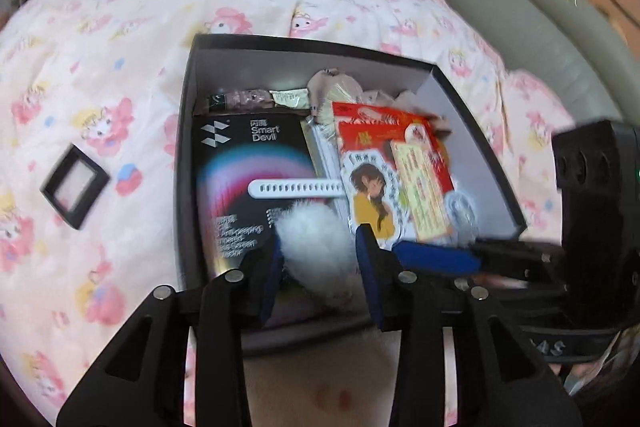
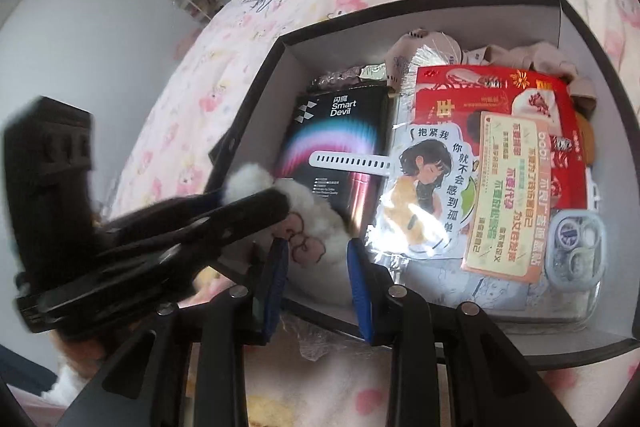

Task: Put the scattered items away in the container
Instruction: 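Lower the plush into the box and open the left gripper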

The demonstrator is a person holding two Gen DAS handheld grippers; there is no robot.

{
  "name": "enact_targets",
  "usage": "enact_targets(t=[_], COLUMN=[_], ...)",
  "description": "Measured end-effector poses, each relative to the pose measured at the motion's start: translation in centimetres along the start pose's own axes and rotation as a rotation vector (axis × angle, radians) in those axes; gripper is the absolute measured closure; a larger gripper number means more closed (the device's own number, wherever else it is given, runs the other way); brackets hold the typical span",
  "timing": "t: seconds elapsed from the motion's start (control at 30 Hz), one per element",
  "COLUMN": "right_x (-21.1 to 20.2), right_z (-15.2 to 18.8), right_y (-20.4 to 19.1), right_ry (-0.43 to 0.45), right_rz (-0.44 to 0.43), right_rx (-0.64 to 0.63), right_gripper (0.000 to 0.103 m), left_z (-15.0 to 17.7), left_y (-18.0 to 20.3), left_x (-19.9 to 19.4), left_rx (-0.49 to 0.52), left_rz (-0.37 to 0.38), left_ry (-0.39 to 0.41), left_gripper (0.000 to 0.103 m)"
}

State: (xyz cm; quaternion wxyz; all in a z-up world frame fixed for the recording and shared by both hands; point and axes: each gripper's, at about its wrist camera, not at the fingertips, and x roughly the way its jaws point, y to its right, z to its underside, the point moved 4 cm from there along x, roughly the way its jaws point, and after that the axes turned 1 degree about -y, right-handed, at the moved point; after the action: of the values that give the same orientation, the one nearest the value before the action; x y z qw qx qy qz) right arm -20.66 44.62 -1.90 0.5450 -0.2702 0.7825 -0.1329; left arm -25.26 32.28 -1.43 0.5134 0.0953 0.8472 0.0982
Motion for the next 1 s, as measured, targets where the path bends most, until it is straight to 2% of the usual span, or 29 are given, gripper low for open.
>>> enact_targets(t=[0.1,0.2,0.23,0.3,0.43,0.6,0.7,0.8,0.83,0.93,1.0], right_x=[0.6,0.7,0.4,-0.1,0.0,1.2,2.1,2.4,2.4,2.2,1.9], right_z=[0.0,-0.2,-0.1,-0.1,-0.1,0.0,-0.1,-0.2,-0.2,-0.1,0.1], right_y=[0.1,0.5,0.5,0.7,0.9,-0.2,0.3,1.0,1.1,1.2,1.2], right_ry=[-0.034,-0.050,-0.038,-0.014,-0.036,-0.082,-0.112,-0.117,-0.113,-0.093,-0.084], right_rz=[0.041,0.118,0.148,0.172,0.097,0.070,0.060,0.126,0.123,0.223,0.234], right_rx=[-0.020,-0.045,-0.067,-0.088,-0.060,-0.079,-0.018,-0.002,0.002,-0.017,-0.014], right_gripper=[0.076,0.076,0.076,0.076,0.076,0.076,0.075,0.074,0.074,0.070,0.070], left_z=[0.2,0.2,0.4,0.2,-0.6,-0.4,0.5,0.6,0.6,0.8,0.9], left_y=[-0.7,-1.5,-1.7,-2.0,-1.7,-0.5,-0.3,0.0,0.0,0.2,0.4], left_x=[-0.3,-1.1,-1.6,-2.1,-2.3,0.7,2.3,2.4,2.5,2.4,2.1], left_rx=[0.011,0.031,0.040,0.037,0.063,0.104,0.097,0.122,0.128,0.132,0.123], left_rz=[-0.054,-0.125,-0.138,-0.119,-0.077,-0.085,-0.082,-0.087,-0.087,-0.081,-0.067], left_ry=[-0.037,-0.024,-0.022,-0.030,-0.036,-0.163,-0.218,-0.210,-0.211,-0.195,-0.173], left_gripper=[0.060,0.061,0.064,0.064,0.064,0.064,0.064,0.063,0.062,0.058,0.057])
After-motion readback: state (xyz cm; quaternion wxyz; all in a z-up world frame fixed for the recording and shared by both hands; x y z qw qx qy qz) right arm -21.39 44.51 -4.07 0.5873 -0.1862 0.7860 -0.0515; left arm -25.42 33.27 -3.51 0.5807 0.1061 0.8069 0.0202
